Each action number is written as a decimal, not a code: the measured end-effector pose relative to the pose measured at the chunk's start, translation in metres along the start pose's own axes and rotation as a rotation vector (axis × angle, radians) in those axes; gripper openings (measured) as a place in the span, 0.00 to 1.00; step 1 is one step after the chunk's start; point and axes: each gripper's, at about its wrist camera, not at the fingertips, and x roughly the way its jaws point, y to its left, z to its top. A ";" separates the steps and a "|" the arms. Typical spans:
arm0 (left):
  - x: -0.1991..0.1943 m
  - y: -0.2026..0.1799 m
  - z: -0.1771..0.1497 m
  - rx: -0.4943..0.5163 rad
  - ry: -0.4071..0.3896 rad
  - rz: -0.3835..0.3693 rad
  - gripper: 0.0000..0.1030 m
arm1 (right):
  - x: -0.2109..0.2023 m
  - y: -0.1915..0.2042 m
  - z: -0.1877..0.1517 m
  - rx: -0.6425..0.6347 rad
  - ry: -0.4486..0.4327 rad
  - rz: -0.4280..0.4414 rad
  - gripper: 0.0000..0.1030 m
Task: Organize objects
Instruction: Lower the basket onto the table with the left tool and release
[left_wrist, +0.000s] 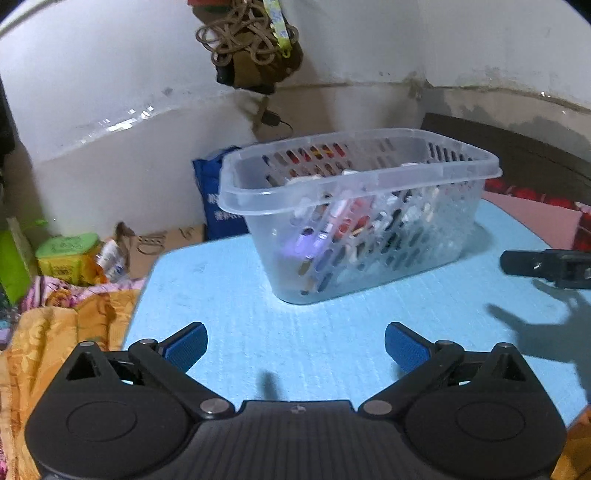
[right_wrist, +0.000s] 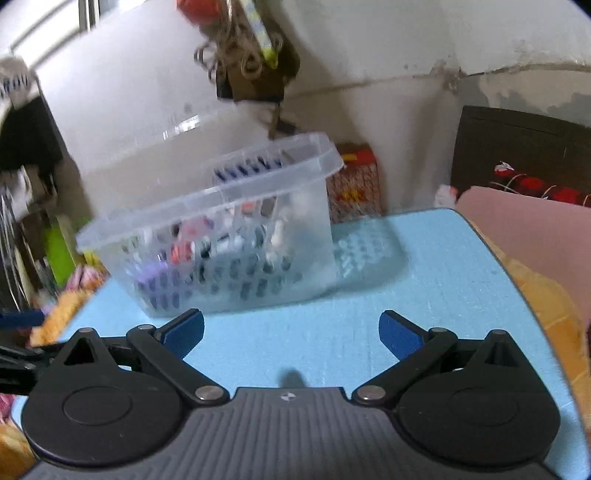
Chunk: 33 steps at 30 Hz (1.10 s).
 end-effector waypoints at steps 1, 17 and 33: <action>-0.001 0.002 0.002 -0.009 0.008 -0.026 1.00 | -0.002 0.002 0.002 -0.007 -0.002 -0.007 1.00; -0.016 0.003 0.057 0.015 0.054 -0.070 1.00 | -0.043 0.049 0.059 -0.160 -0.060 -0.071 1.00; -0.011 0.008 0.110 -0.085 -0.015 -0.054 1.00 | -0.027 0.049 0.099 -0.114 0.032 -0.046 1.00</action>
